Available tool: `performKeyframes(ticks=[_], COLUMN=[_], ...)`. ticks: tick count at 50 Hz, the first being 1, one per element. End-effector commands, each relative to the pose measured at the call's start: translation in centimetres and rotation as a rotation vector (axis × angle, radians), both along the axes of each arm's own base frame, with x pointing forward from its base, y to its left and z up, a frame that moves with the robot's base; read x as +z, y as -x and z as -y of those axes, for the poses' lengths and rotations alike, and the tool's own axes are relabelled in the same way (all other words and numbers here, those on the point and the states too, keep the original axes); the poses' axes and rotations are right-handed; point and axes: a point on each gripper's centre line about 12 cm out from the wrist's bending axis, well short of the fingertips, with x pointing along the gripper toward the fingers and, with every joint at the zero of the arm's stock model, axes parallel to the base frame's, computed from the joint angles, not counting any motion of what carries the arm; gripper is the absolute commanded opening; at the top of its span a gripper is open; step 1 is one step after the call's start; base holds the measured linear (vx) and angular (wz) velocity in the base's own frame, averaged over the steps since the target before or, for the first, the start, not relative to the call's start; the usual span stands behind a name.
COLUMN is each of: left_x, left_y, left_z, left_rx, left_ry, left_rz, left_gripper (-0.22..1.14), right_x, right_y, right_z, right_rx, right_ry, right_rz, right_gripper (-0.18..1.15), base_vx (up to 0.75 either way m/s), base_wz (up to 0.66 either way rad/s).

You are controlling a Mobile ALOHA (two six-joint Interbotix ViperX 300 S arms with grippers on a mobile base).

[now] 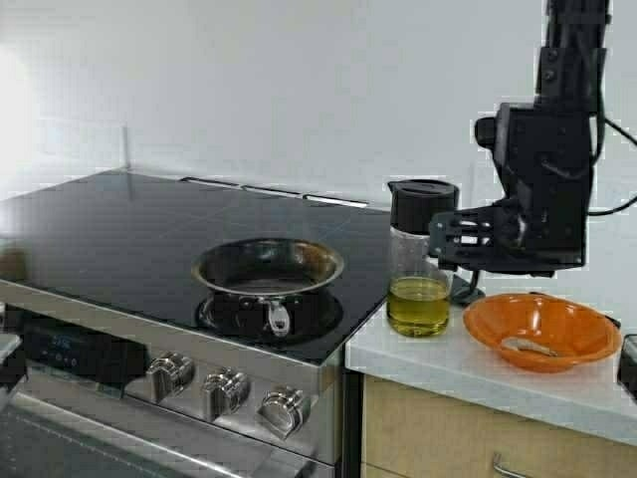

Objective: Add oil to the pan and cook the shrimp and serve it

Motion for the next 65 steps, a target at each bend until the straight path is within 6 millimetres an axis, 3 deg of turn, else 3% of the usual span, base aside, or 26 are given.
performKeyframes(ticks=[1, 31, 65], left_x=[0.3, 0.3, 0.3], left_y=[-0.2, -0.2, -0.2], left_z=[0.0, 0.0, 0.0], left_rx=[-0.001, -0.002, -0.002], left_ry=[0.003, 0.017, 0.018], left_rz=[0.005, 0.006, 0.006], left_gripper=[0.03, 0.03, 0.03], right_x=[0.5, -0.8, -2.3], right_y=[-1.3, -4.5, -7.1], right_z=[-0.2, 1.4, 0.7], right_rx=[-0.014, -0.091, -0.09], right_ry=[-0.015, -0.014, 0.018], right_rz=[0.014, 0.001, 0.014], right_gripper=[1.02, 1.02, 1.01], base_vx=[0.0, 0.0, 0.0], base_wz=[0.0, 0.0, 0.0])
